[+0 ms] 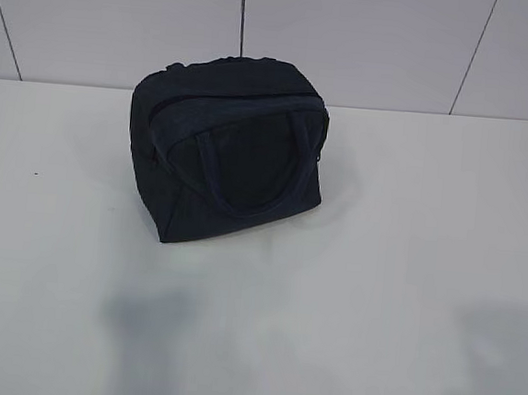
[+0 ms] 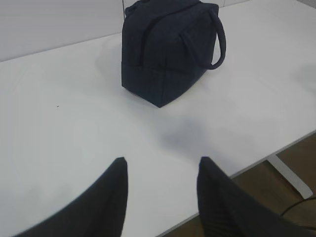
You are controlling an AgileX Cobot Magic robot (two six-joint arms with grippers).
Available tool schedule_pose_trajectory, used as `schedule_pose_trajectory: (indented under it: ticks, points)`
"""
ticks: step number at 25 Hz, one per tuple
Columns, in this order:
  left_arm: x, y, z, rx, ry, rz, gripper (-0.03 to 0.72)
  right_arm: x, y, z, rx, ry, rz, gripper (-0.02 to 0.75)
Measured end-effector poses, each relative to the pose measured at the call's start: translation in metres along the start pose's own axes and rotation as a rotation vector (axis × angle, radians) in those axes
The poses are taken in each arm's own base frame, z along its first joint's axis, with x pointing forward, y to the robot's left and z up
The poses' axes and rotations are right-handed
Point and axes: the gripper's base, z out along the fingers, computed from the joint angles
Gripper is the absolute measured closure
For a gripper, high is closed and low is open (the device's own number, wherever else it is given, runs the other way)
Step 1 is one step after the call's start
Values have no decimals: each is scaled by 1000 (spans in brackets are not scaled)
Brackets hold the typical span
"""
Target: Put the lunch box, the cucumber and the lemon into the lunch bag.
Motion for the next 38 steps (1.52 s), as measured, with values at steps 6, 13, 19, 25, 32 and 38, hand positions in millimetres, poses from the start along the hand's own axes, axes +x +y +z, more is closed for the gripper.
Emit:
schedule_pose_trajectory:
  ticks: [6,13,19,25,32,38]
  points:
    - [5,-3,0,32,50,59,356,23,-2,11,19,-11,26,355]
    - [22,-4,19,59,135,46,355,41,-9,26,84,-8,12,355]
    - [24,-4,22,64,136,41,356,43,-11,34,94,-24,12,355]
    - [24,-3,22,57,134,46,356,49,-12,40,97,20,13,355]
    - [24,-3,22,48,135,51,357,50,-12,41,97,29,13,356]
    - [24,-1,22,29,137,63,365,50,-12,41,99,29,12,355]
